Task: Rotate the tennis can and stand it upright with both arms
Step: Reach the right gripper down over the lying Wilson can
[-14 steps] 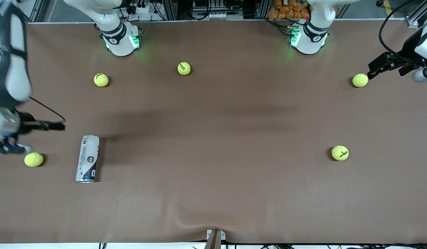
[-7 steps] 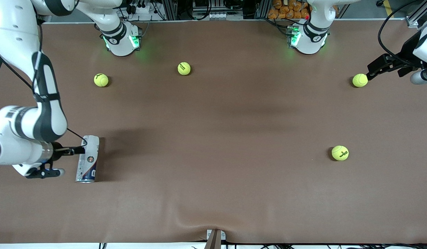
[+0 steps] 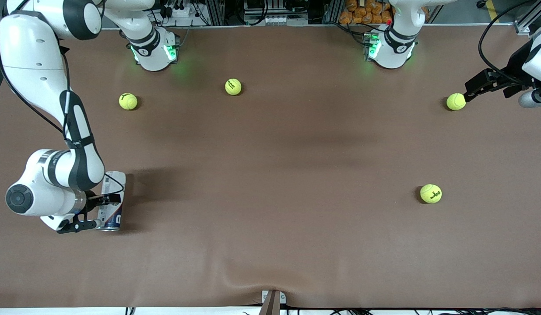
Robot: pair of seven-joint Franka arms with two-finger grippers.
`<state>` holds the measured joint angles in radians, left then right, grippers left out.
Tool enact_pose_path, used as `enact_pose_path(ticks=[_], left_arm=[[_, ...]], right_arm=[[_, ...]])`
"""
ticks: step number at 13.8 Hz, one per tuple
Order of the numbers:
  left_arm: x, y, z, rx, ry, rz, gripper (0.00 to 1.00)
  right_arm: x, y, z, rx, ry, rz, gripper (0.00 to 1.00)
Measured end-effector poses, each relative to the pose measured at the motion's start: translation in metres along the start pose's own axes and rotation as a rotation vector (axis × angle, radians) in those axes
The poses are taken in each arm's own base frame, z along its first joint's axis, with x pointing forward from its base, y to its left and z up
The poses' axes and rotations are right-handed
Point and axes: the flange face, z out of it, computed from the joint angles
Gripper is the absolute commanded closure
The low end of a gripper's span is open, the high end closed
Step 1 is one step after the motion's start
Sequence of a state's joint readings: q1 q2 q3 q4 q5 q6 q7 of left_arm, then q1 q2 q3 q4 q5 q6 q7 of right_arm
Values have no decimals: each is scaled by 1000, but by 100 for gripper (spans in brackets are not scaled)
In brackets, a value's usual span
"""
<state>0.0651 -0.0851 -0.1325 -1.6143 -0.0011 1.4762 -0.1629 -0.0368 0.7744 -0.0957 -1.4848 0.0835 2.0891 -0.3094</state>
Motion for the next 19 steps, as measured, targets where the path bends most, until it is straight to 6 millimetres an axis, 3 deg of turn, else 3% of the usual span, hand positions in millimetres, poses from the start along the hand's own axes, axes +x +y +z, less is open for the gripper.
enact_pose_path(ticks=[9, 10, 11, 16, 19], left_arm=[[6, 3, 10, 1, -21, 6, 0], [6, 3, 11, 2, -23, 7, 0], [6, 4, 11, 2, -23, 8, 0], [6, 4, 11, 2, -23, 8, 0], [6, 4, 12, 2, -24, 9, 0]], right_arm=[[-9, -1, 25, 43, -58, 7, 1], [-10, -1, 26, 50, -59, 5, 22], [-10, 0, 27, 67, -54, -1, 26], [-8, -1, 22, 110, -22, -87, 24], [8, -27, 1, 97, 27, -258, 22]])
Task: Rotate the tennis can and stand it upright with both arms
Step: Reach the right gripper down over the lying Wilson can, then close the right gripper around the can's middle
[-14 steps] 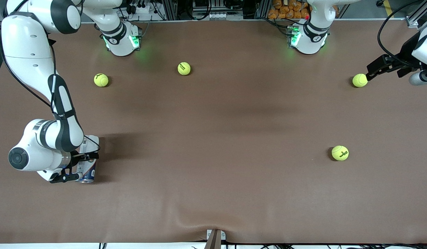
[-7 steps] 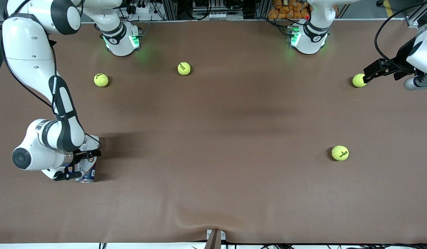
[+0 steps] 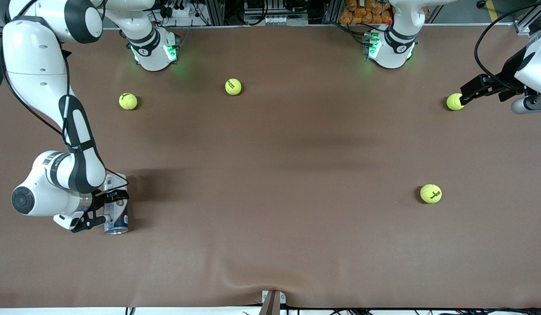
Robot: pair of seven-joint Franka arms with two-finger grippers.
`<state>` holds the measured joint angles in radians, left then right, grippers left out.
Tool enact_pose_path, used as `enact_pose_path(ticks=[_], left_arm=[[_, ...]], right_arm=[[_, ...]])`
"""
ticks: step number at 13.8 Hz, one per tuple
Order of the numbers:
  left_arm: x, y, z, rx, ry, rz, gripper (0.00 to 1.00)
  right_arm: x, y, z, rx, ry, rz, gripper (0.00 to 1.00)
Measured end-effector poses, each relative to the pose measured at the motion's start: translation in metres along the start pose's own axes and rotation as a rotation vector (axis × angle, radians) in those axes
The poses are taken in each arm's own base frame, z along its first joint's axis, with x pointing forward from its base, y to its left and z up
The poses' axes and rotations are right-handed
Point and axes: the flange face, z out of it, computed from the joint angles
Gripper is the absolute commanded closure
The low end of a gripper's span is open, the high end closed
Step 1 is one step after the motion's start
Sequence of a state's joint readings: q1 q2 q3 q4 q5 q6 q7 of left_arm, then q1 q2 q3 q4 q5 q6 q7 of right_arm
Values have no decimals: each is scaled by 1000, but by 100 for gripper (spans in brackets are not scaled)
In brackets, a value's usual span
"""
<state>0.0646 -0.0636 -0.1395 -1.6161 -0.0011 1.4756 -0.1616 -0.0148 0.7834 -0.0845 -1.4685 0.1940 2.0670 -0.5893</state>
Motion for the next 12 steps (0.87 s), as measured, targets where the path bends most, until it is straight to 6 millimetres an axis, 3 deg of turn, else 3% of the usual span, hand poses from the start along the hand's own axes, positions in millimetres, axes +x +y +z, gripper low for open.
enact_pose_path(ticks=[2, 6, 8, 12], left_arm=[[1, 0, 1, 0, -3, 1, 0], [2, 1, 3, 1, -6, 3, 0], [2, 2, 4, 1, -7, 3, 0], [4, 3, 7, 1, -13, 5, 0]], right_arm=[[26, -39, -22, -23, 35, -167, 22], [73, -164, -58, -64, 82, -512, 22], [88, -222, -60, -86, 109, -658, 22], [103, -323, -36, -126, 160, -869, 20]])
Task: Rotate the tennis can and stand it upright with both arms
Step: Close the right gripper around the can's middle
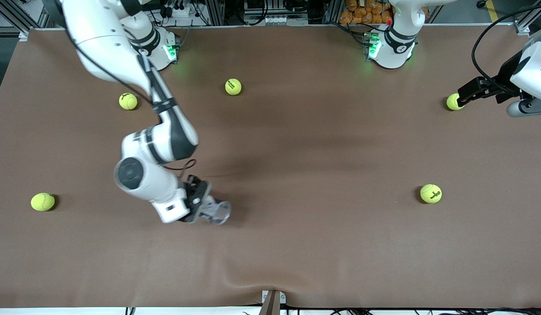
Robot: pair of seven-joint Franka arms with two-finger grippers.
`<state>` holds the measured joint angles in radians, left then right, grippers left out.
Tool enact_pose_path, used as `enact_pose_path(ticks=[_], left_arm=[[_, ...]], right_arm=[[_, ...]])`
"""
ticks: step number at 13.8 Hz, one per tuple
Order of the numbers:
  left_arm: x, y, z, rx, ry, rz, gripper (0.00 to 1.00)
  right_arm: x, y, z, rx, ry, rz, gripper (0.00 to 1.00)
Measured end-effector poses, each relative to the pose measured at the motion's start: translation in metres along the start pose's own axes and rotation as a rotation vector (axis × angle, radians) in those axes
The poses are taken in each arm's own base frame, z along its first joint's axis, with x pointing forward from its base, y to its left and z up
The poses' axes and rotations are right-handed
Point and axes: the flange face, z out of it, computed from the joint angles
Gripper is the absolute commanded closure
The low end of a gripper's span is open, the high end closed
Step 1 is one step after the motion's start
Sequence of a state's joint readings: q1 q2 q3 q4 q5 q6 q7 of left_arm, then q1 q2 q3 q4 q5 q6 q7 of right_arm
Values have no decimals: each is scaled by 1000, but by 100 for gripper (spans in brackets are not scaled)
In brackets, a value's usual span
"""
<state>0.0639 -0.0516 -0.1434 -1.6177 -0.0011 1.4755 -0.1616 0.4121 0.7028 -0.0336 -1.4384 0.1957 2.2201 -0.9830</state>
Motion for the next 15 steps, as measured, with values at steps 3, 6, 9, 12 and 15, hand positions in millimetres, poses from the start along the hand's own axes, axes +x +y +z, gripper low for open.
enact_pose_path(ticks=[3, 6, 9, 12, 15], left_arm=[[1, 0, 1, 0, -2, 0, 0], [1, 0, 4, 1, -8, 0, 0], [1, -1, 5, 1, -11, -1, 0], [1, 1, 6, 2, -13, 1, 0], [0, 2, 7, 3, -21, 3, 0]], right_arm=[[51, -47, 20, -47, 26, -107, 16], [66, -74, 47, -95, 39, -162, 10], [43, -90, 92, -137, 46, -165, 7], [33, -104, 110, -152, 49, -173, 0], [43, -114, 110, -158, 58, -193, 0]])
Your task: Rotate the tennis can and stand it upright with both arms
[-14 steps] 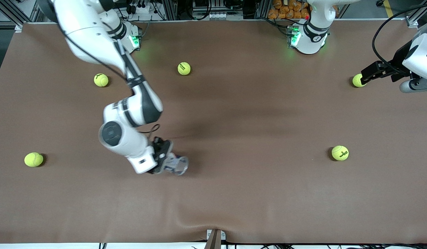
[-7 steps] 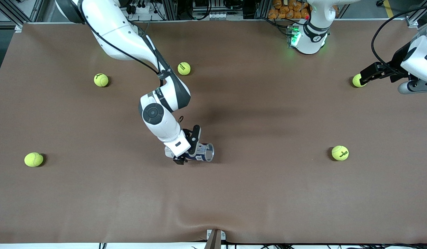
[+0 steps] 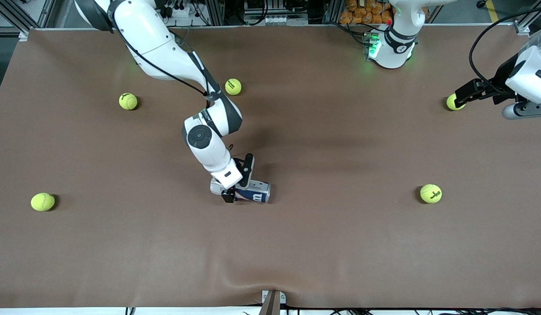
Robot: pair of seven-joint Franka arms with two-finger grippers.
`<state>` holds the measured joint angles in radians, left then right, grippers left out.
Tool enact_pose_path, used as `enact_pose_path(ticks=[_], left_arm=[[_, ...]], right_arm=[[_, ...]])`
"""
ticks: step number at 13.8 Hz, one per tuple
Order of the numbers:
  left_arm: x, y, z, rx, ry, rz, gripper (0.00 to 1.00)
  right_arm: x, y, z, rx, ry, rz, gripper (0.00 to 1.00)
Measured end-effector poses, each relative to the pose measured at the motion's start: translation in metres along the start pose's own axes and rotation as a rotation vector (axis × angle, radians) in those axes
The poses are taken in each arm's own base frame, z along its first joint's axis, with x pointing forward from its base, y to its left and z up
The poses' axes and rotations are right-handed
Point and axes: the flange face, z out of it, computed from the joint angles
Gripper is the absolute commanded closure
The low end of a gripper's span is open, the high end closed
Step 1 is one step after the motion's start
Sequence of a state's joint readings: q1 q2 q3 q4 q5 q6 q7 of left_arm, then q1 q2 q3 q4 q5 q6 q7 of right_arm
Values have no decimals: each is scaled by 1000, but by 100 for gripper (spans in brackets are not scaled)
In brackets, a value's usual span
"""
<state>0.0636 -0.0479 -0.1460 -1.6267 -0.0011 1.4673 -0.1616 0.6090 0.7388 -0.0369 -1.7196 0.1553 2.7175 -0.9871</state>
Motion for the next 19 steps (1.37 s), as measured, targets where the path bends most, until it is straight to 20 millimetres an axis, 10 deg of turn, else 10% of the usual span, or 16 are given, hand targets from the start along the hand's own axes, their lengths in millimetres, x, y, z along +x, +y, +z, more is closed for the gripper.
enact_pose_path(ticks=[4, 11, 19], left_arm=[[0, 0, 0, 1, -4, 0, 0], [1, 4, 3, -8, -9, 7, 0], [72, 79, 92, -249, -34, 64, 0]], right_arm=[[11, 7, -26, -19, 21, -5, 0], [25, 26, -141, 70, -13, 24, 0], [-51, 73, -226, 101, -136, 508, 0]])
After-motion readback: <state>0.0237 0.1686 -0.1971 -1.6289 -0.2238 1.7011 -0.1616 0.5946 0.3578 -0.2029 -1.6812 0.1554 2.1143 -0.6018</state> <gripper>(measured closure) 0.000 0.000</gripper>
